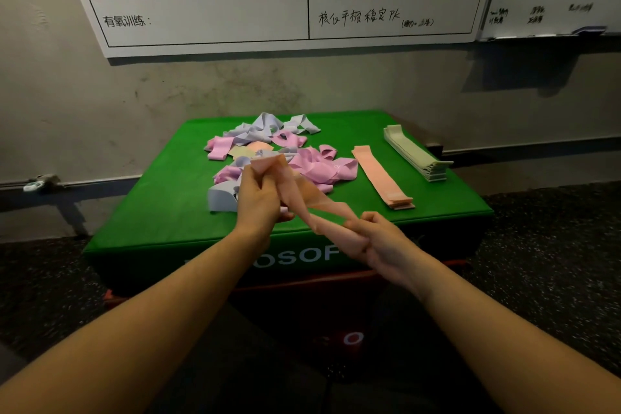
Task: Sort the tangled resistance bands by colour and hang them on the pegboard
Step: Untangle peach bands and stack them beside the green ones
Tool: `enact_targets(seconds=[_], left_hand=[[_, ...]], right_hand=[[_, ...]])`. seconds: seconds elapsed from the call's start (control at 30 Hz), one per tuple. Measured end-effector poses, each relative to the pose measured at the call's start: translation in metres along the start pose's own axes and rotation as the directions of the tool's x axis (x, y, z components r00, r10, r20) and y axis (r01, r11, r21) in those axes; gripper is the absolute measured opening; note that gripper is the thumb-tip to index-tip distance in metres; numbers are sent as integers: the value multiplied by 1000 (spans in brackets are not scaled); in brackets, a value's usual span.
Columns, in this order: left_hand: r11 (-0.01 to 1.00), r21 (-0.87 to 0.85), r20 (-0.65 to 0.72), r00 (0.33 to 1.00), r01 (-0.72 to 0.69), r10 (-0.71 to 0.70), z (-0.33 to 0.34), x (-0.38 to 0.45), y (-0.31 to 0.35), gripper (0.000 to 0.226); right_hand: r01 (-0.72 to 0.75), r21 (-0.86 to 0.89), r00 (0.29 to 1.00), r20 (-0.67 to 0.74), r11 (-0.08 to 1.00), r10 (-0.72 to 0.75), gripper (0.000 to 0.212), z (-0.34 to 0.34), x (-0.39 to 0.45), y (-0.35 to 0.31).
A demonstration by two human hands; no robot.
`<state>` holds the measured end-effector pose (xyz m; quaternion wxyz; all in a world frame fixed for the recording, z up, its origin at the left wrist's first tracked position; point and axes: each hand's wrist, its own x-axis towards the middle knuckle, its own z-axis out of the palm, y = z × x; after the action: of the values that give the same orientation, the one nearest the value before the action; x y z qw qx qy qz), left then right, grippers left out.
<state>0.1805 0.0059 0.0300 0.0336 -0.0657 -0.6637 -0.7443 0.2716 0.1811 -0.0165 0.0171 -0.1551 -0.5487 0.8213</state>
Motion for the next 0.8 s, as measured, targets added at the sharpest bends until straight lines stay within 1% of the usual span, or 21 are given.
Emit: enact_targets(seconds=[0.03,0.07,0.13,0.17,0.23,0.27,0.33,0.43,0.47,0.5,0.53,0.57,0.6,0.63,0.7,0.77,0.8], left_hand=[[999,-27,-5,1000,31,-31,0,0,0,15],[997,-50,-8,999,53,-54,0,1,1,17],[994,-76,-16,997,80,-82,-2,3,1,21],[993,-81,-22,996,89,-91,-2,4,2,21],[992,-83,-38,995,92,-95,-4,4,3,18],[993,-78,-51,995,86,-90,-5,5,2,17],[996,-48,-83,993,78,-82,-7,8,0,16],[997,-28,-105,992,70,-73,-9,11,-2,17],[997,-24,-104,992,67,-70,-8,12,-2,18],[998,-17,-100,993,60,-62,-7,12,-2,19],[999,-4,-93,994,51,-51,-6,11,-3,19],[999,4,-85,995,43,-42,-5,10,-3,19],[999,6,-77,996,39,-38,-4,10,-5,20],[999,4,-69,997,36,-36,-3,10,-7,21],[999,-9,-56,998,37,-38,-2,12,-11,19],[999,-5,-40,998,42,-42,-2,14,-12,17],[999,8,-36,999,38,-38,-3,16,-12,18]], right_hand=[[-45,93,997,59,995,39,27,0,-4,-3],[-84,157,990,127,984,64,33,0,-8,-5],[-155,227,970,222,962,104,52,-3,-11,-10],[-179,247,966,227,952,123,55,-5,-12,-12],[-191,275,970,200,942,138,47,-11,-10,-14],[-179,256,976,165,950,140,45,-14,-8,-13],[-151,132,987,83,980,141,40,-15,-5,-13],[-161,-147,987,-49,976,156,36,-16,-7,-9],[-144,-269,988,-91,952,124,32,-17,-8,-8],[-108,-417,990,-132,902,58,26,-19,-8,-7],[-72,-559,987,-160,826,-22,22,-20,-8,-5],[-46,-645,984,-161,763,-77,19,-21,-8,-5],[-39,-659,986,-149,751,-80,19,-21,-7,-5],[-48,-606,991,-127,794,-37,20,-20,-5,-5],[-101,-364,995,-40,926,92,22,-15,-6,-5],[-126,-150,989,53,981,135,30,-12,-9,-6],[-123,-84,988,87,989,131,34,-11,-11,-7]])
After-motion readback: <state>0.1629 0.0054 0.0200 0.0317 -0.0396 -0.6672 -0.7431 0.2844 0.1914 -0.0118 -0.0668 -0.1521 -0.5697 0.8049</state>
